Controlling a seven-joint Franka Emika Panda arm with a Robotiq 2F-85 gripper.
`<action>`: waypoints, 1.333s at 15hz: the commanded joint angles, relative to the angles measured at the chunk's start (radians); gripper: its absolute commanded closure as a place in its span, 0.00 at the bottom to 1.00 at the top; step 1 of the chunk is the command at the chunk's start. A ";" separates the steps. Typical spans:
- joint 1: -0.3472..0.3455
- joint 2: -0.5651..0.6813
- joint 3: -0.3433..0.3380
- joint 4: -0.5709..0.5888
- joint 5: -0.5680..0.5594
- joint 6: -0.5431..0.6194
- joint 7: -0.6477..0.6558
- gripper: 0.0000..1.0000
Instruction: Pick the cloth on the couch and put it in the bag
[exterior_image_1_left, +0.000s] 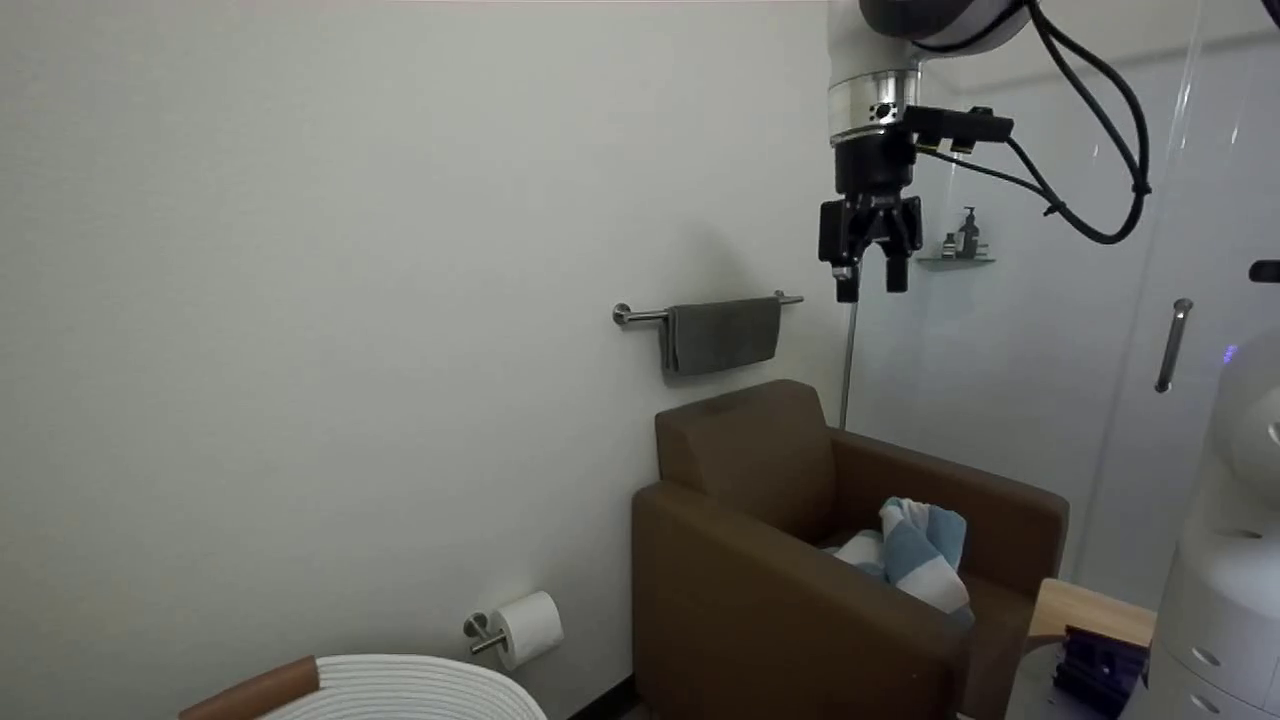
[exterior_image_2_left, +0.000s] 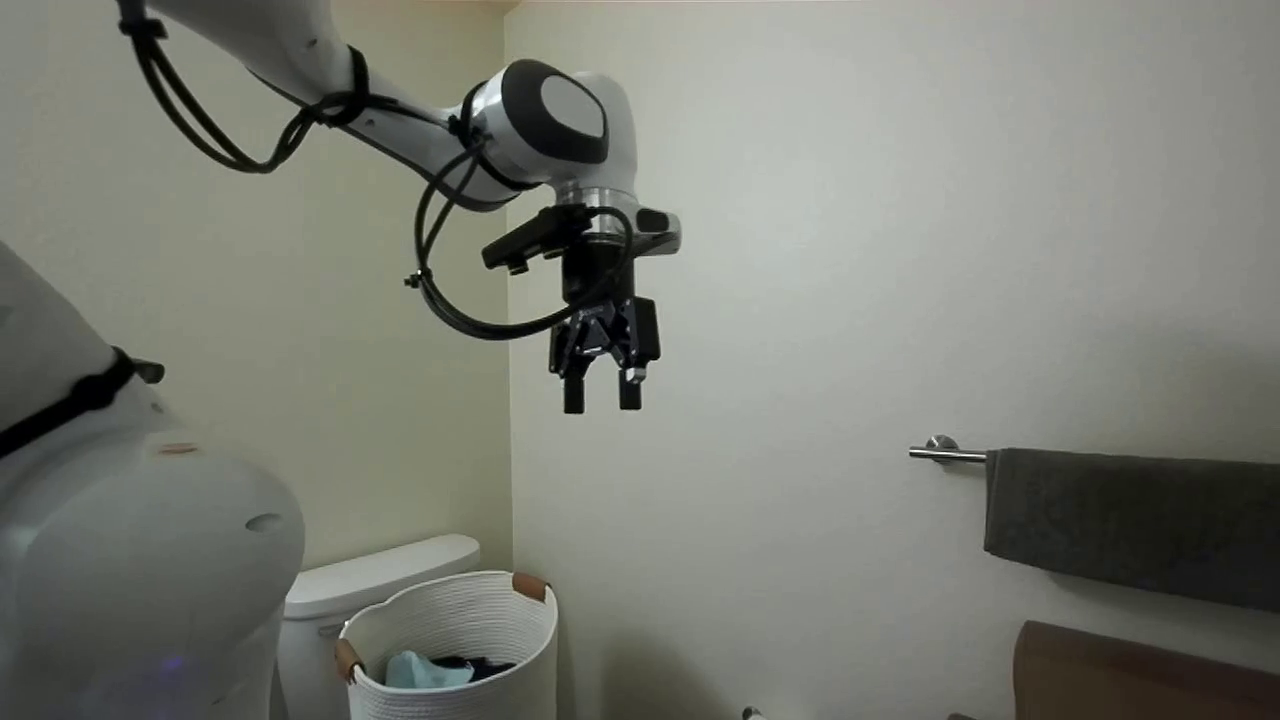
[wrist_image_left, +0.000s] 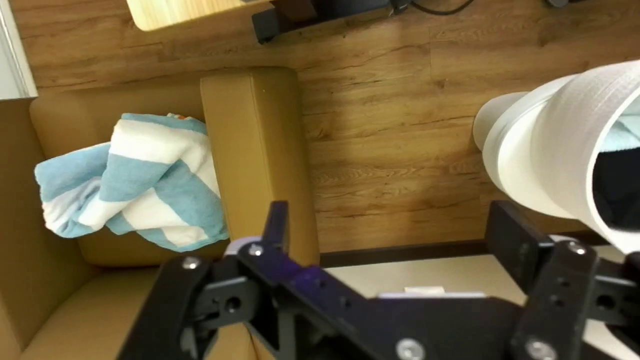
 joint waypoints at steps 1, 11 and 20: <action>-0.068 0.104 -0.111 0.087 -0.044 0.030 -0.059 0.00; -0.163 0.307 -0.366 0.301 -0.020 0.031 -0.281 0.00; -0.150 0.346 -0.367 0.317 0.052 0.112 -0.297 0.00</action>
